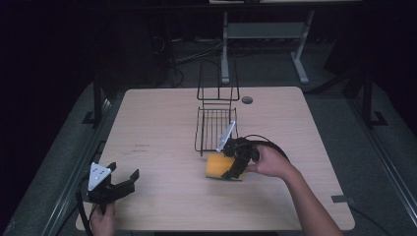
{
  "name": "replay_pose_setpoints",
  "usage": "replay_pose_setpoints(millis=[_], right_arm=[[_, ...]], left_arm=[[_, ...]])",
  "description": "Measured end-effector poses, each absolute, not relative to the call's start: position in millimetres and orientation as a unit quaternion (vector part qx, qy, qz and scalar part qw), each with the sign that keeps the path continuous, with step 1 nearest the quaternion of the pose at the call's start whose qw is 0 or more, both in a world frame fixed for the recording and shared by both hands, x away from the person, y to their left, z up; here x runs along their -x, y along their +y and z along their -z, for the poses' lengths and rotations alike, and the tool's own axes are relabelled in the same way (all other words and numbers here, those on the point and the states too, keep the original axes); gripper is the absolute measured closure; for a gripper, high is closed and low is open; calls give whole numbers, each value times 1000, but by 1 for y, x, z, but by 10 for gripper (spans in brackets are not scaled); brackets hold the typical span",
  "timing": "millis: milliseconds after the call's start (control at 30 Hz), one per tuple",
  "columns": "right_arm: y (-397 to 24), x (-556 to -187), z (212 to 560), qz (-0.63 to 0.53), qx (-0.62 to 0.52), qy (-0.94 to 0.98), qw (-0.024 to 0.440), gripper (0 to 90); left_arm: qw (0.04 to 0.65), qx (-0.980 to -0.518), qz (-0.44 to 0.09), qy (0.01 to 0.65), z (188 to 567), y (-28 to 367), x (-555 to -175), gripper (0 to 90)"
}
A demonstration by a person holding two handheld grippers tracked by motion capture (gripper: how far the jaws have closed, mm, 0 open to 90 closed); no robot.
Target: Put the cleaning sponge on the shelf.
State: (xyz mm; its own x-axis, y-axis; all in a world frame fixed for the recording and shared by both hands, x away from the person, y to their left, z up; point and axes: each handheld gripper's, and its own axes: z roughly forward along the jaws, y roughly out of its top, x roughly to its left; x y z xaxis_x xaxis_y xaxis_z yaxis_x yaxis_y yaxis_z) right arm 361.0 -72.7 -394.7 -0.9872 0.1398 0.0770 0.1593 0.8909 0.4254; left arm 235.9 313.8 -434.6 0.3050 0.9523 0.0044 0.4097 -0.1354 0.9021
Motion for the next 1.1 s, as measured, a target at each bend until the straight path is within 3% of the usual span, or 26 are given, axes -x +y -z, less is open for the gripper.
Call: replay_pose_setpoints(millis=[1100], right_arm=[[-54,-387,389,214,73,-974,28,226]], left_arm=[[432,-682,-315,498,434,316,-237,134]])
